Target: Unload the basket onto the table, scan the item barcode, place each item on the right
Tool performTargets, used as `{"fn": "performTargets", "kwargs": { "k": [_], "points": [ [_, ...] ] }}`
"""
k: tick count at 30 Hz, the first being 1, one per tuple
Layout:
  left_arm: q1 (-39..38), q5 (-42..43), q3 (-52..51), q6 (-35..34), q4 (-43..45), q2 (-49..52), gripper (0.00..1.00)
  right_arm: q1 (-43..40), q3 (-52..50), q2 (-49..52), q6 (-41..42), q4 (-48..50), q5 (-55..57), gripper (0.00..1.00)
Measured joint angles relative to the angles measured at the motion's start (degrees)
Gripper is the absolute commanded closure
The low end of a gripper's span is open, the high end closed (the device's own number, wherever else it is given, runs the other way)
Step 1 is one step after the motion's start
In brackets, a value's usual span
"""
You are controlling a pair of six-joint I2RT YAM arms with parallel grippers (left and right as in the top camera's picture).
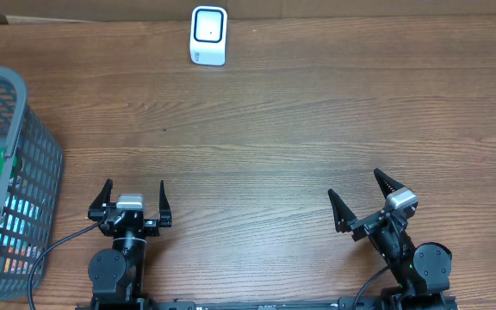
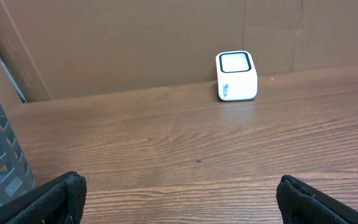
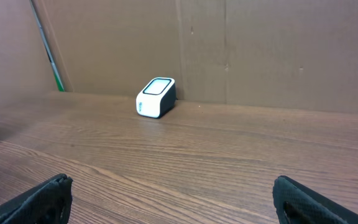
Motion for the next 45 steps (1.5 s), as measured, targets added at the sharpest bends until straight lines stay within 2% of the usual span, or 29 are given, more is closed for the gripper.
{"fn": "performTargets", "kwargs": {
  "k": [18, 34, 39, 45],
  "points": [
    [0.0, 0.0, 0.0, 1.5, 0.3, 0.0, 0.0, 0.0, 0.0, 0.0, 0.0, 0.0, 0.0, 0.0],
    [0.0, 0.0, 0.1, -7.6, 0.0, 0.3, 0.0, 0.0, 0.0, 0.0, 0.0, 0.0, 0.0, 0.0],
    [0.0, 0.0, 3.1, -8.6, -0.2, 6.0, 0.0, 0.0, 0.0, 0.0, 0.0, 0.0, 0.0, 0.0],
    [0.0, 0.5, 13.0, -9.2, -0.5, 19.5, 0.0, 0.0, 0.0, -0.1, 0.0, 0.0, 0.0, 0.0]
  ]
}}
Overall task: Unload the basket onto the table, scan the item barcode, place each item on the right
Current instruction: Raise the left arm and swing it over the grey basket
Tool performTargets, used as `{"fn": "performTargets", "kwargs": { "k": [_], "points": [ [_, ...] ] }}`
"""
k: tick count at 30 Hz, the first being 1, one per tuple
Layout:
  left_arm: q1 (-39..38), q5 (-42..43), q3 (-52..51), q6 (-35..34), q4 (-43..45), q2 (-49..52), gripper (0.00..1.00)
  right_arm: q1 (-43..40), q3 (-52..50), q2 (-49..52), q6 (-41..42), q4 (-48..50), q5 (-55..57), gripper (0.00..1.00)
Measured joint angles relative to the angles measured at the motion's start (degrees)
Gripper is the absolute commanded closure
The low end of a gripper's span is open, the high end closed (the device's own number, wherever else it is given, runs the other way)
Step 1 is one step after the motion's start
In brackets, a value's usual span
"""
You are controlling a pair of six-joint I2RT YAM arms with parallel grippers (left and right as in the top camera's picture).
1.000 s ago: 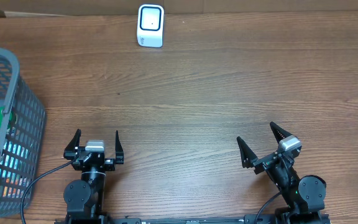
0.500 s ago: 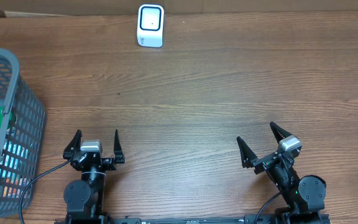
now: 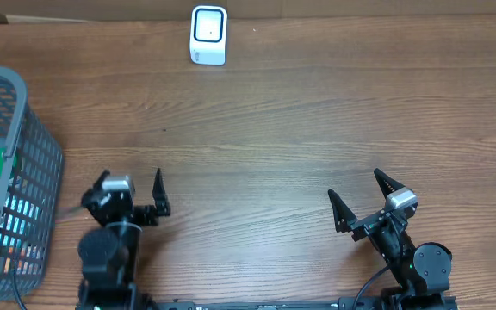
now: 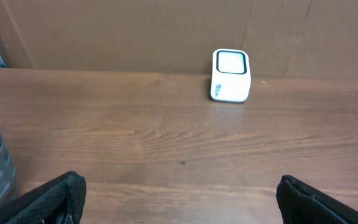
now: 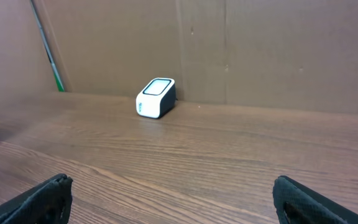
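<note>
A white barcode scanner (image 3: 208,34) with a dark window stands at the table's far edge; it also shows in the left wrist view (image 4: 230,75) and the right wrist view (image 5: 156,98). A grey mesh basket (image 3: 24,185) at the left holds several packaged items (image 3: 11,226), partly hidden by its wall. My left gripper (image 3: 126,189) is open and empty near the front, just right of the basket. My right gripper (image 3: 359,195) is open and empty at the front right.
Brown cardboard walls (image 5: 241,43) rise behind the table's far edge. A thin green-tipped rod (image 5: 53,70) leans at the back left. The basket's wall blurs at the left edge of the left wrist view.
My left arm has swung a little leftward and turned, so its gripper stands slightly nearer the basket, still open. The right arm, the scanner and the basket have not moved.
</note>
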Motion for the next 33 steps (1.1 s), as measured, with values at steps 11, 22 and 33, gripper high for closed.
{"fn": "performTargets", "kwargs": {
  "k": [11, 22, 33],
  "points": [
    [0.0, 4.7, 41.4, 0.3, -28.2, 37.9, 0.0, 0.0, 0.0, 0.0, 0.0, 0.0, 0.0, 0.0],
    [0.0, 16.5, 82.3, 0.5, -59.9, 64.6, 0.0, 0.0, 0.0, 0.0, 0.0, 0.0, 0.0, 0.0],
    [2.2, 17.2, 87.7, -1.8, -50.0, 66.5, 0.01, 0.0, 0.0, 0.0, 0.0, 0.0, 0.0, 0.0]
  ]
}}
